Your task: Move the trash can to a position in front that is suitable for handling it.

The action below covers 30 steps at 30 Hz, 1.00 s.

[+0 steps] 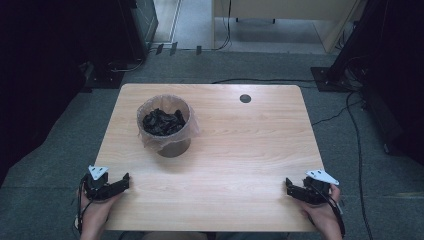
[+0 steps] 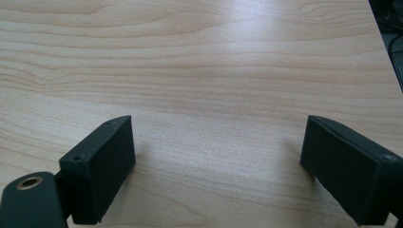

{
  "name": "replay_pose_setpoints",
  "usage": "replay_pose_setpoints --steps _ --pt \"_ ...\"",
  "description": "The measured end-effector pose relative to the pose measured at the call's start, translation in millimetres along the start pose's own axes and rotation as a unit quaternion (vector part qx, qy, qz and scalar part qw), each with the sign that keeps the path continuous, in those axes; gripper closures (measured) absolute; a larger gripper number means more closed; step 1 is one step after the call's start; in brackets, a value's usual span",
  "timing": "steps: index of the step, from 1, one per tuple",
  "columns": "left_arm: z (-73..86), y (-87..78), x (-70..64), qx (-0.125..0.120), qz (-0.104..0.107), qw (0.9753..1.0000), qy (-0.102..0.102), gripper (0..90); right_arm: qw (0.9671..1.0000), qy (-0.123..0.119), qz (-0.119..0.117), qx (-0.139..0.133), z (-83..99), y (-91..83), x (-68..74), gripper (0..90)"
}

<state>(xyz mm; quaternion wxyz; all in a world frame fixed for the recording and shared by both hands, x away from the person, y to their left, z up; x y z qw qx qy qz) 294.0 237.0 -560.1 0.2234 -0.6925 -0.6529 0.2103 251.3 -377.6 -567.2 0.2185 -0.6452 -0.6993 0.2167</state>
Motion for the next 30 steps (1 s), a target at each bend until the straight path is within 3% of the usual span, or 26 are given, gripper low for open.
replay_pose_setpoints --steps 5,7,9,11,14,17,23,27,30 --pt "0.4 -1.3 -2.8 -0.003 0.013 0.9999 0.01 12.8 1.0 0.0 0.0 0.0 -0.1 -0.1 -0.1 11.4" --pt "-0.7 -2.2 -1.1 0.0 0.011 0.9999 0.009 14.9 1.0 0.0 0.002 -0.004 -0.4 -0.9 -0.5 16.8" --pt "-3.3 -2.2 1.3 -0.005 -0.001 0.9999 -0.012 25.3 0.9999 0.003 0.005 -0.009 -0.8 -1.9 -0.9 23.5" --pt "-6.9 -0.9 1.1 -0.007 -0.002 0.9995 -0.029 31.1 0.9998 0.006 0.01 -0.016 -1.2 -3.1 -1.7 32.4" --pt "-15.3 2.6 -4.1 -0.015 0.005 0.9984 -0.055 48.7 0.9996 0.005 0.009 -0.025 -1.6 -4.6 -0.9 46.7" --pt "-29.6 6.0 -12.7 -0.03 0.014 0.9978 -0.058 55.5 0.9997 0.006 0.008 -0.024 -2.3 -5.0 0.6 54.3" --pt "-61.0 18.5 -22.6 -0.056 0.01 0.9959 -0.07 59.9 0.9996 0.013 -0.007 -0.024 -2.9 -6.4 6.4 55.0" --pt "-78.7 29.5 -25.9 -0.069 0.008 0.9941 -0.084 60.6 0.9994 0.001 -0.011 -0.032 -4.2 -6.9 12.0 48.8" --pt "-90.5 37.9 -27.1 -0.079 0.005 0.9925 -0.093 62.4 0.9992 -0.024 0.0 -0.031 -3.9 -6.9 14.5 45.3"
Point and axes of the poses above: each handheld gripper's, and its own axes: y roughly forward along the jaws, z roughly out of its underside, x roughly to its left, the point moved 6 cm from there along y, roughly forward along the jaws, and after that the axes turned 7 degrees about -x, right-handed, at the moved point
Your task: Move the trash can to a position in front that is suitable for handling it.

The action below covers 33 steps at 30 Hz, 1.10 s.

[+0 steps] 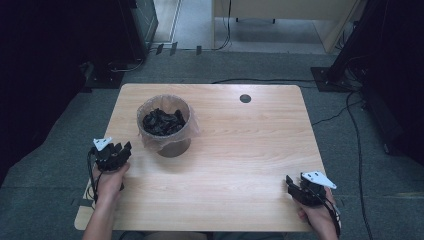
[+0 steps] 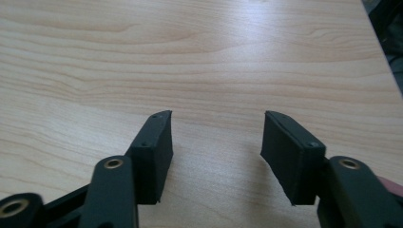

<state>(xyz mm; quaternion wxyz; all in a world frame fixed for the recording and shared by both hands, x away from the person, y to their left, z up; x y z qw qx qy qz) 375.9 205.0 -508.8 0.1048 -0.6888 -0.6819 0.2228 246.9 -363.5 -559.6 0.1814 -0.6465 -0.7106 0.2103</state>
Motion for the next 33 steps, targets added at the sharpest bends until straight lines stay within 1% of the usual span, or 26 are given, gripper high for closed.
replay_pose_setpoints --steps 2,5,7,8,10,12,13,14,18,20,22,24,26,28,32,33 --pt "-6.2 5.9 -1.8 -0.006 0.002 1.0 -0.005 63.5 0.9998 -0.015 0.01 0.011 0.4 -0.3 0.5 45.7" --pt "-14.3 13.3 -5.6 -0.01 0.008 0.9999 -0.008 63.3 0.9998 -0.009 0.01 0.016 0.1 -0.2 1.1 42.0" --pt "-19.2 18.3 -9.4 -0.011 0.013 0.9998 -0.006 62.5 0.9998 -0.001 0.01 0.017 -0.2 0.5 1.7 36.9" --pt "-21.4 20.8 -11.1 -0.011 0.015 0.9998 -0.002 61.8 0.9998 0.0 0.009 0.019 0.1 1.1 1.9 34.1" --pt "-25.7 25.2 -14.3 -0.012 0.019 0.9998 -0.001 61.1 0.9997 0.002 0.009 0.021 0.4 2.4 2.3 27.8" --pt "-29.3 29.0 -16.9 -0.01 0.019 0.9998 0.002 61.3 0.9998 0.007 0.007 0.019 -0.2 2.5 3.0 22.4" --pt "-30.8 30.5 -18.1 -0.01 0.021 0.9997 -0.001 61.6 0.9997 0.01 0.001 0.021 0.0 2.8 3.9 17.6" --pt "-31.9 32.1 -19.2 -0.009 0.023 0.9997 -0.003 62.3 0.9997 0.013 -0.004 0.021 -0.1 3.2 4.7 16.0" --pt "-32.6 38.6 -25.3 -0.004 0.029 0.9996 0.001 65.2 0.9996 0.011 0.0 0.025 0.9 5.4 5.8 14.4" --pt "-33.0 40.0 -29.5 -0.003 0.037 0.9993 0.006 67.6 0.9996 0.013 0.006 0.024 0.3 6.0 5.3 14.4" --pt "-33.9 39.9 -34.5 -0.006 0.047 0.9989 0.008 70.5 0.9996 0.017 0.007 0.023 -0.7 6.8 6.3 14.4" --pt "-34.6 38.8 -39.6 -0.009 0.056 0.9984 0.009 73.5 0.9997 0.016 0.009 0.017 -3.1 7.6 8.8 14.4" --pt "-34.5 38.3 -45.1 -0.01 0.061 0.998 0.008 76.2 0.9997 0.021 0.006 0.01 -7.4 8.1 13.6 14.7" --pt "-34.2 38.4 -48.5 -0.01 0.063 0.998 0.005 80.5 0.9998 0.02 -0.001 0.0 -14.2 9.3 20.0 14.8" --pt "-32.8 38.9 -55.3 -0.01 0.068 0.9976 0.006 81.5 0.9997 0.018 -0.016 -0.011 -30.5 12.1 36.7 14.9" --pt "-32.4 39.1 -57.4 -0.011 0.068 0.9976 0.008 81.9 0.9996 0.013 -0.02 -0.013 -34.3 13.4 41.0 14.9"
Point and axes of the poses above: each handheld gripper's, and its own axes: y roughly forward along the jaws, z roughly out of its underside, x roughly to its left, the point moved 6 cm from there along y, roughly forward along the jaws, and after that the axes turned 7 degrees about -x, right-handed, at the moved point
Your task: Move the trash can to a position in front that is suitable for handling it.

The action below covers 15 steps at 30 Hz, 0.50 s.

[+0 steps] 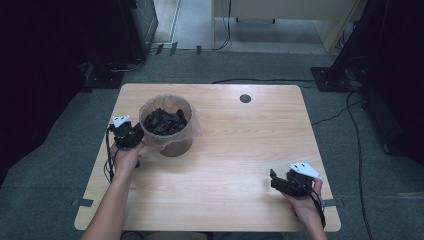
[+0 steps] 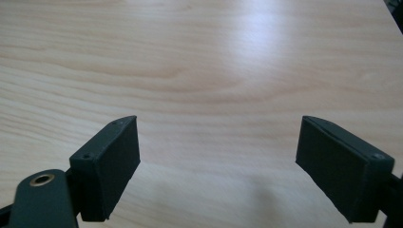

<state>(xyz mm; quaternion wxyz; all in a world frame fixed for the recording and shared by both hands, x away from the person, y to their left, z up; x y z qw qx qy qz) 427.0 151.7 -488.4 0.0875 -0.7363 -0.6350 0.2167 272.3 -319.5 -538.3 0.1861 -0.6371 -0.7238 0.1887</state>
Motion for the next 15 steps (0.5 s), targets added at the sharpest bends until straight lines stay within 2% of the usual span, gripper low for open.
replay_pose_setpoints --steps 2,5,7,9,10,12,13,14,15 --pt "0.9 0.4 -4.8 0.001 0.004 1.0 0.003 82.2 0.9999 -0.001 -0.012 -0.008 -8.1 3.5 10.1 14.8" --pt "2.6 1.2 -12.2 0.001 0.011 0.9999 0.008 82.3 0.9989 0.02 -0.034 -0.025 -21.7 10.7 25.2 14.9" --pt "3.0 1.5 -14.6 0.001 0.013 0.9999 0.01 82.2 0.9986 0.017 -0.039 -0.033 -26.4 13.4 29.9 15.3" --pt "4.1 2.1 -19.3 0.002 0.017 0.9998 0.013 82.2 0.9979 0.0 -0.045 -0.045 -36.5 19.8 41.4 16.2" --pt "4.8 2.8 -22.7 0.001 0.019 0.9997 0.015 82.2 0.9971 -0.029 -0.046 -0.053 -45.5 25.5 51.8 16.4" --pt "5.4 3.3 -25.4 0.002 0.019 0.9997 0.018 82.2 0.9969 -0.035 -0.047 -0.053 -49.0 27.4 55.7 16.5" --pt "6.3 4.0 -29.1 0.003 0.022 0.9996 0.02 82.1 0.9961 -0.041 -0.053 -0.057 -60.7 33.2 65.7 17.8" --pt "6.3 4.0 -29.1 0.003 0.022 0.9996 0.02 82.1 0.9961 -0.041 -0.053 -0.057 -60.7 33.2 65.7 17.8" --pt "7.1 4.7 -32.9 0.004 0.026 0.9994 0.025 82.1 0.9956 -0.033 -0.059 -0.065 -72.3 38.1 72.8 19.2"
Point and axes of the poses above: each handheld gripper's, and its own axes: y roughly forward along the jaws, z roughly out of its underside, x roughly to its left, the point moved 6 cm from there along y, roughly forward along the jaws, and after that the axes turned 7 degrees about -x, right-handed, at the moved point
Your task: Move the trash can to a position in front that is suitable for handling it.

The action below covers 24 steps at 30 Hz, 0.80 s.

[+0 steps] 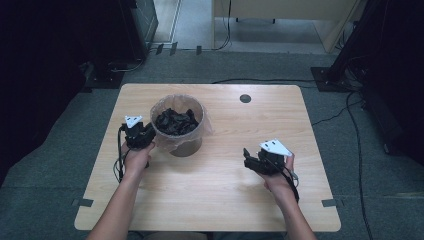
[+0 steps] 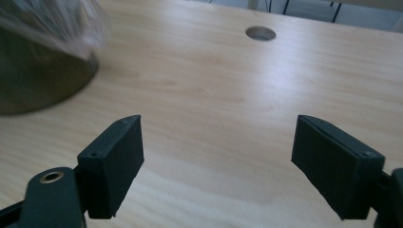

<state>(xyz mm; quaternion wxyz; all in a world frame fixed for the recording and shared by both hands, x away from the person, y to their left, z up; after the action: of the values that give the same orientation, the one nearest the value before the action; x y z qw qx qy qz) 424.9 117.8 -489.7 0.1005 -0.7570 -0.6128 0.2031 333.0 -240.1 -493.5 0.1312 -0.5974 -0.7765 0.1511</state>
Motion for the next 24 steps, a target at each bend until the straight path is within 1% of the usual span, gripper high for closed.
replay_pose_setpoints --steps 1,2,3,4,5,6,8,9,10,11,12,13,14,16,17,18,19,20,24 --pt "0.0 0.0 0.0 0.0 0.0 1.0 0.0 82.0 1.0 0.0 0.0 0.0 0.0 0.0 0.0 19.2" --pt "0.3 0.5 -2.2 0.001 0.001 1.0 0.002 82.0 1.0 0.005 -0.003 -0.004 -4.3 2.5 1.8 21.3" --pt "0.4 1.0 -4.0 0.0 0.002 1.0 0.003 82.1 0.9998 0.015 -0.005 -0.011 -11.4 6.7 4.2 23.7" --pt "0.5 1.5 -6.5 0.001 0.004 1.0 0.003 82.1 0.9994 0.024 -0.011 -0.02 -21.6 13.6 7.8 25.6" --pt "0.5 1.5 -6.5 0.001 0.004 1.0 0.003 82.1 0.9994 0.024 -0.011 -0.02 -21.6 13.6 7.8 25.6" --pt "0.5 1.8 -8.1 0.0 0.005 1.0 0.002 82.1 0.999 0.02 -0.02 -0.034 -30.0 20.2 13.1 26.5" --pt "0.9 2.3 -10.8 0.0 0.007 1.0 0.004 82.1 0.999 0.018 -0.022 -0.034 -32.4 23.1 14.9 26.5" --pt "1.1 2.6 -12.0 0.0 0.009 0.9999 0.005 82.1 0.9991 0.016 -0.025 -0.031 -35.8 28.0 17.6 26.5" --pt "1.3 3.1 -14.0 0.001 0.01 0.9999 0.006 82.1 0.9991 0.021 -0.027 -0.025 -41.2 35.8 21.3 26.8" --pt "1.4 3.4 -15.3 0.002 0.012 0.9999 0.007 82.1 0.9992 0.019 -0.028 -0.023 -43.2 38.8 22.5 29.1" --pt "1.4 3.4 -15.3 0.002 0.012 0.9999 0.007 82.0 0.9992 0.019 -0.028 -0.023 -43.2 38.8 22.5 29.1" --pt "1.8 3.8 -17.8 0.002 0.015 0.9999 0.008 82.0 0.9995 0.016 -0.017 -0.019 -48.2 46.9 25.8 35.8" --pt "1.8 3.8 -17.8 0.002 0.015 0.9999 0.008 81.9 0.9995 0.016 -0.017 -0.019 -48.2 46.9 25.8 35.8" --pt "2.3 4.3 -20.8 0.001 0.017 0.9998 0.009 81.7 0.9995 0.022 -0.013 -0.018 -51.9 53.8 28.0 47.5" --pt "2.5 4.7 -22.4 0.002 0.017 0.9998 0.01 81.5 0.9993 0.03 -0.016 -0.017 -55.1 60.7 29.8 57.7" --pt "2.5 4.7 -22.4 0.002 0.017 0.9998 0.01 81.4 0.9992 0.033 -0.019 -0.016 -56.0 63.2 30.8 61.9" --pt "2.5 5.1 -23.2 0.001 0.018 0.9998 0.01 81.4 0.9992 0.033 -0.019 -0.016 -56.0 63.2 30.8 61.9" --pt "2.6 5.7 -24.1 0.001 0.018 0.9998 0.01 81.3 0.9986 0.039 -0.031 -0.017 -58.9 72.3 34.4 71.0" --pt "3.0 7.3 -26.5 0.001 0.018 0.9998 0.01 81.3 0.9985 0.035 -0.036 -0.021 -65.6 88.1 39.4 81.7"
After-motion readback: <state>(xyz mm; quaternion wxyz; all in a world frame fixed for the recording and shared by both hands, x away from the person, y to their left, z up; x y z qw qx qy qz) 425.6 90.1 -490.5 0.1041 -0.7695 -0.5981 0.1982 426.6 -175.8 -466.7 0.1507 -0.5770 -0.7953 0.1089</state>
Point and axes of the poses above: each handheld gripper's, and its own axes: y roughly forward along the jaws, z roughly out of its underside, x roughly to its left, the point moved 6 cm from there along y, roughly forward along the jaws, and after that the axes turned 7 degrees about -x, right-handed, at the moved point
